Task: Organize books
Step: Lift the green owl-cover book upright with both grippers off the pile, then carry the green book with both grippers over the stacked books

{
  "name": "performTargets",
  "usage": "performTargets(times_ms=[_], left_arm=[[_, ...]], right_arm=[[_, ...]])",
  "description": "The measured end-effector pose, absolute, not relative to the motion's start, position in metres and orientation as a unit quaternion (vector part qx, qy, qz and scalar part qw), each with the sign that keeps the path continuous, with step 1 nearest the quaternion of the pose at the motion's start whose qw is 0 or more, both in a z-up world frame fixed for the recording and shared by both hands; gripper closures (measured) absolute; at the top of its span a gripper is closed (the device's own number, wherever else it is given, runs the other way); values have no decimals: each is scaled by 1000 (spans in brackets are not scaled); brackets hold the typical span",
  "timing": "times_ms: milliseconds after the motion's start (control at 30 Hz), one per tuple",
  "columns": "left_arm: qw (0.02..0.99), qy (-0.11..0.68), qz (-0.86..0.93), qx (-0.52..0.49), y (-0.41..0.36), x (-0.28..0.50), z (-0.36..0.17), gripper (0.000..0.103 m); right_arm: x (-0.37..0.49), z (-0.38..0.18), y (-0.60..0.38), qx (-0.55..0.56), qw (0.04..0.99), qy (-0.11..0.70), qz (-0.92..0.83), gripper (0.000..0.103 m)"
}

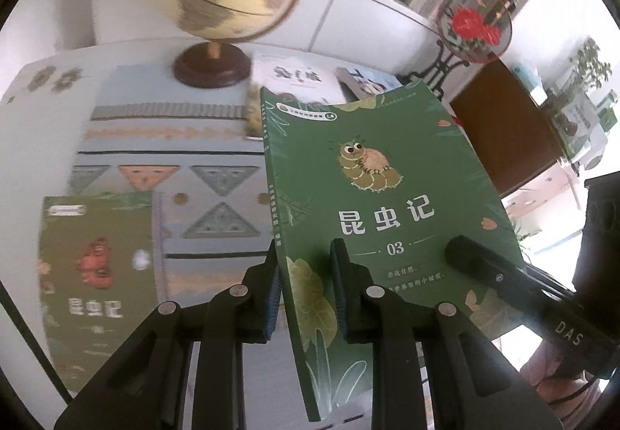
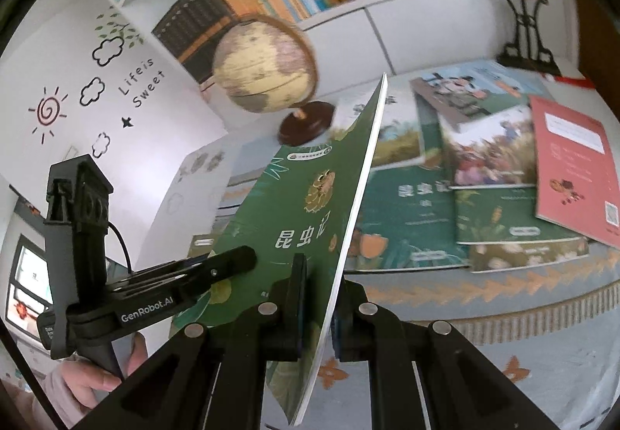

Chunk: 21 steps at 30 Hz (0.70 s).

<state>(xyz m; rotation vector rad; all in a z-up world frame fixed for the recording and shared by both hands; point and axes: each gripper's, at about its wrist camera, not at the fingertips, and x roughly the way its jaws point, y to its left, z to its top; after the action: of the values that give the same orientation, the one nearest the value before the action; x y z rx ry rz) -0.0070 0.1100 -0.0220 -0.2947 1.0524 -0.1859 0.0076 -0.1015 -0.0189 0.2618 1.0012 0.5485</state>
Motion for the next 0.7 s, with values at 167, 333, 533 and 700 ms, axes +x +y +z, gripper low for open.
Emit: performTargets(times_ms=[167,333,533,700], left_arm=[[853,495,-70,-148,150,-20,-18,83],[855,490,-48,-161,190,-33,-14,83],[854,485,-13,-188,239,-47,-14,83],[848,491,10,-199,275,-62,-21,83]], right_arm=[[0,-16,-61,117,831,470,272,93],[-8,-17,-18,111,825,474,288,93],[-14,-23,35,96,816,483,302,92],[-22,-39,76,83,798,503,321,91]])
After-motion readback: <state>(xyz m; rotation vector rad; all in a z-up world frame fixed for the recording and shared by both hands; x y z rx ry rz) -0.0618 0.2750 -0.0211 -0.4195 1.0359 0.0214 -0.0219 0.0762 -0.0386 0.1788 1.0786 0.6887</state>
